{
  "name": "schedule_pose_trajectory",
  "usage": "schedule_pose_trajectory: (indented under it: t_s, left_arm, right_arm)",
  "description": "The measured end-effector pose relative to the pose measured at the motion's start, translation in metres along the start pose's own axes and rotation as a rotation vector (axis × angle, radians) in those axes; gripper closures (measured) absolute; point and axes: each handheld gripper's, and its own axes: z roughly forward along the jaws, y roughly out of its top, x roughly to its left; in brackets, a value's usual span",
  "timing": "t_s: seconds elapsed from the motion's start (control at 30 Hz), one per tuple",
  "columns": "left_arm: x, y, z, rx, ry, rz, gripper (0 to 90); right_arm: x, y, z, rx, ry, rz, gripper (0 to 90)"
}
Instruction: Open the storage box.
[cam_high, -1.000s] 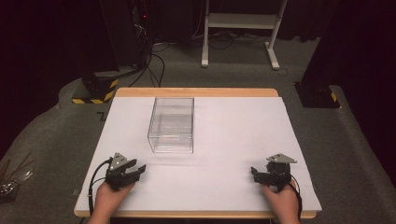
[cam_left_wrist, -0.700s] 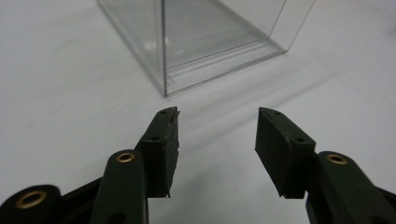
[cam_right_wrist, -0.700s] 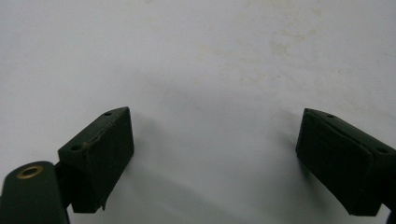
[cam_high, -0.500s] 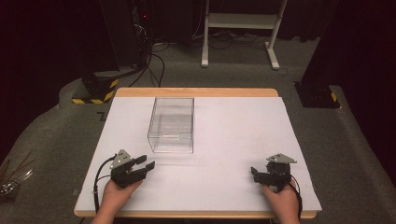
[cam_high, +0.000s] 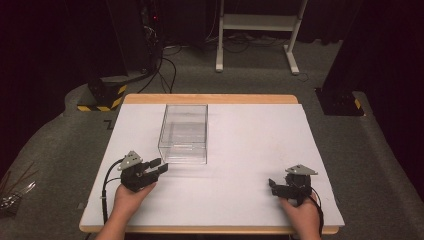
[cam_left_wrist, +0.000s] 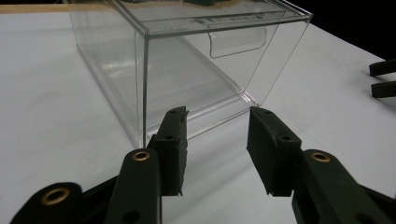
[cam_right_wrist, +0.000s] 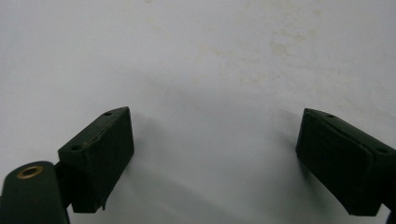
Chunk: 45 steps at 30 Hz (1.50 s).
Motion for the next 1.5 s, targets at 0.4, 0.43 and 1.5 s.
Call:
schedule_pose_trajectory:
  t_s: [0.4, 0.43, 1.5]
  left_arm:
    - [-0.001, 0.019, 0.024, -0.019, -0.018, 0.019, 57.1]
    - [-0.001, 0.019, 0.025, -0.019, -0.023, 0.017, 57.1]
    - [0.011, 0.025, 0.053, -0.075, -0.117, -0.01, 67.9]
  right_arm:
    - [0.0, 0.0, 0.0, -0.001, -0.002, -0.002, 11.2]
    - [0.0, 0.0, 0.0, -0.001, -0.002, -0.002, 11.2]
    - [0.001, 0.0, -0.001, 0.0, -0.005, -0.004, 11.5]
